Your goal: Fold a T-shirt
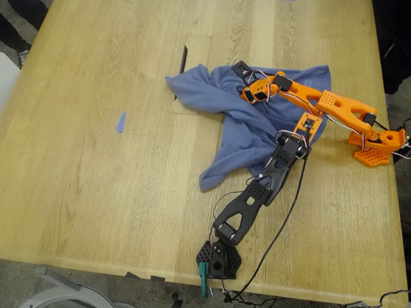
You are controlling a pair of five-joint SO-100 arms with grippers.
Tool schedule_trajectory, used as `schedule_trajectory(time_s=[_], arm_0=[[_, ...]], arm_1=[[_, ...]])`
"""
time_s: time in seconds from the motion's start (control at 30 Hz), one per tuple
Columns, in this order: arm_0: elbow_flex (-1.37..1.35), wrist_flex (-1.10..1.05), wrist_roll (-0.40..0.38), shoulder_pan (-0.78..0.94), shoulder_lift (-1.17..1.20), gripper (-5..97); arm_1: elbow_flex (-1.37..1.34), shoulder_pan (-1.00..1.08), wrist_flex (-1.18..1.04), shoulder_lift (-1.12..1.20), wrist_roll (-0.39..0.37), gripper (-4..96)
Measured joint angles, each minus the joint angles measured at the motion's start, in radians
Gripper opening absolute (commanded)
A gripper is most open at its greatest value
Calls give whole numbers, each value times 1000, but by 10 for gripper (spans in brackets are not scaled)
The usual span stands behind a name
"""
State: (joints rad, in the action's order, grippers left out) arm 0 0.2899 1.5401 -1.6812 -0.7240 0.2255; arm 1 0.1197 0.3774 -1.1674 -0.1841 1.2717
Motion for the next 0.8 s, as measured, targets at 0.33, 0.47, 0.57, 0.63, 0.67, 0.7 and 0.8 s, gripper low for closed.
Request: schedule_trajectory(time_s=[0.33,0.47,0.57,0.63,0.67,0.7,0.8], arm_0=[[2,-6,0,20,-18,492],[0,23,0,21,-11,541],[0,97,0,23,28,552],[0,137,0,25,61,559],[0,160,0,29,81,565],[0,181,0,32,103,567],[0,229,0,35,160,567]], arm_1=[[0,0,-21,-9,0,0],[0,2,-35,-14,0,0],[0,2,-40,-18,0,0],[0,2,-41,-18,0,0],[0,2,-41,-18,0,0],[0,-2,-41,-18,0,0],[0,-6,-44,-20,0,0]])
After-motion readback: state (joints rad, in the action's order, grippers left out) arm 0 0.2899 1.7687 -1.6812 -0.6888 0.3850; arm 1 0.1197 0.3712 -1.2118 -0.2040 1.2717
